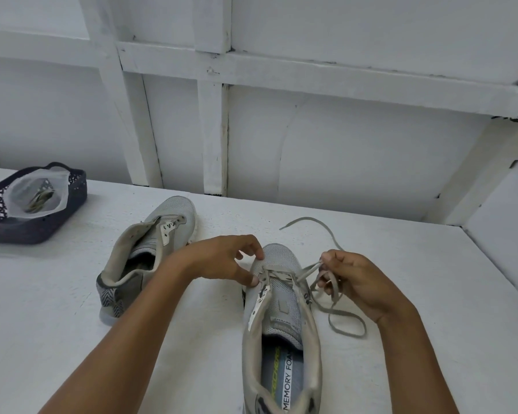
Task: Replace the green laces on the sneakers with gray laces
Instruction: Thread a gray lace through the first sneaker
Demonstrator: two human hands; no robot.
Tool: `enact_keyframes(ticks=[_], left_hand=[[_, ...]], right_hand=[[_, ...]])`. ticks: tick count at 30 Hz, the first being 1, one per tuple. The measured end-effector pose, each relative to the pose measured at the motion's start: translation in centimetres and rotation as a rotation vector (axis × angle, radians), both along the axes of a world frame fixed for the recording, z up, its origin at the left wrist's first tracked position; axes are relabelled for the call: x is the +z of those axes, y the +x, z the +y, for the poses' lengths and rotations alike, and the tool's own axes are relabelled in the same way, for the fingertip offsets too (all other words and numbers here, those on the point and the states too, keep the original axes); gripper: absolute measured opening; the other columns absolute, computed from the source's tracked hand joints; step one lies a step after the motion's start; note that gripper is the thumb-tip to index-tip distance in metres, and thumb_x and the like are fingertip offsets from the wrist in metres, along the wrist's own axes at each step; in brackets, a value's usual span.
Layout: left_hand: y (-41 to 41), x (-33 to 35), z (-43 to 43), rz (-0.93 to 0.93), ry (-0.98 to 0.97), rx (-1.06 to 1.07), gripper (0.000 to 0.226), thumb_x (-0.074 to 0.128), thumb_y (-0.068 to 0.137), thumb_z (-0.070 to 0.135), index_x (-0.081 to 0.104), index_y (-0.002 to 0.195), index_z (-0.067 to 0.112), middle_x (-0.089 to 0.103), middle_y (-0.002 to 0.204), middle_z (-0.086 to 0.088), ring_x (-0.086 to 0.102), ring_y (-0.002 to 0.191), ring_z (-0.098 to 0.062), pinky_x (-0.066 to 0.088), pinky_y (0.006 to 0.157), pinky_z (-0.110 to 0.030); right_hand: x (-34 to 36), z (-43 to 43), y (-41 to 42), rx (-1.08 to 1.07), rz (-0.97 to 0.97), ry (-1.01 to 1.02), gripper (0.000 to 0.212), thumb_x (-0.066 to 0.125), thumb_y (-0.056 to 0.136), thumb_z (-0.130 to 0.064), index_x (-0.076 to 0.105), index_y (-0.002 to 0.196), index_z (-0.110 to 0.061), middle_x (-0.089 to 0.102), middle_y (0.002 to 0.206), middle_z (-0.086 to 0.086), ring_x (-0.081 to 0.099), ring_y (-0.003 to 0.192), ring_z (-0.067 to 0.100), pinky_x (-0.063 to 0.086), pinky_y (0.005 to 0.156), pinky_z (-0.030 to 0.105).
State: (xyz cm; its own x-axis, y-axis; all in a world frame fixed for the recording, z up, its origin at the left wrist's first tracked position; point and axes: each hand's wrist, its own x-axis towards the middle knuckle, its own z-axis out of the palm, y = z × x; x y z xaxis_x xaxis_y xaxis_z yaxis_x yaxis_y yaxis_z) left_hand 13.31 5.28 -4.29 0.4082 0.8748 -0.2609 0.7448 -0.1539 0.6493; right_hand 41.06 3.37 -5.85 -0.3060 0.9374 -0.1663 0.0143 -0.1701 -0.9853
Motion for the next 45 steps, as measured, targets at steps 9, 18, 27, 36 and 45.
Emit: enact_keyframes(ticks=[9,18,27,36,45], left_hand=[[-0.2,-0.1,-0.2,0.002,-0.014,0.016,0.046,0.082,0.076,0.041,0.056,0.113,0.047,0.055,0.126,0.019,0.055,0.113,-0.002,0.050,0.097,-0.037],[0.3,0.9,-0.2,0.078,0.029,-0.016,0.042,0.079,0.080,0.038,0.058,0.116,0.041,0.056,0.124,0.018,0.054,0.114,-0.003,0.050,0.097,-0.037],[2.7,1.5,0.7,0.057,0.208,-0.110,0.006,0.072,0.086,0.035,0.071,0.090,0.040,0.054,0.124,0.016,0.051,0.113,-0.004,0.044,0.097,-0.030],[4.8,2.9,1.3,0.314,0.233,-0.260,0.006,0.073,0.085,0.033,0.074,0.090,0.031,0.044,0.139,0.008,0.033,0.125,-0.012,0.043,0.101,-0.043],[5.0,2.6,1.4,0.270,0.277,-0.284,0.009,0.068,0.090,0.025,0.062,0.084,0.029,0.048,0.133,0.007,0.035,0.124,-0.012,0.040,0.100,-0.034]], right_hand=[[0.3,-0.2,3.0,0.193,-0.396,0.024,0.023,0.081,0.079,-0.027,0.071,0.086,-0.008,0.062,0.066,0.005,0.053,0.060,0.015,0.043,0.056,0.021],[0.7,0.4,2.9,0.171,-0.641,-0.039,0.030,0.076,0.082,-0.006,0.063,0.107,-0.017,0.063,0.080,0.000,0.049,0.051,0.008,0.036,0.045,0.022],[3.3,-0.8,1.7,0.115,-0.667,0.191,0.034,0.073,0.072,-0.056,0.071,0.081,-0.023,0.068,0.081,-0.011,0.049,0.058,-0.002,0.041,0.063,0.022],[2.0,-0.1,-2.0,0.200,-0.767,0.272,0.013,0.073,0.087,-0.033,0.074,0.077,-0.027,0.067,0.065,-0.015,0.056,0.061,-0.003,0.049,0.070,0.029],[2.2,-0.2,-1.7,0.282,-0.711,0.215,0.004,0.074,0.083,-0.012,0.073,0.080,-0.015,0.076,0.080,0.001,0.071,0.077,0.017,0.056,0.077,0.032]])
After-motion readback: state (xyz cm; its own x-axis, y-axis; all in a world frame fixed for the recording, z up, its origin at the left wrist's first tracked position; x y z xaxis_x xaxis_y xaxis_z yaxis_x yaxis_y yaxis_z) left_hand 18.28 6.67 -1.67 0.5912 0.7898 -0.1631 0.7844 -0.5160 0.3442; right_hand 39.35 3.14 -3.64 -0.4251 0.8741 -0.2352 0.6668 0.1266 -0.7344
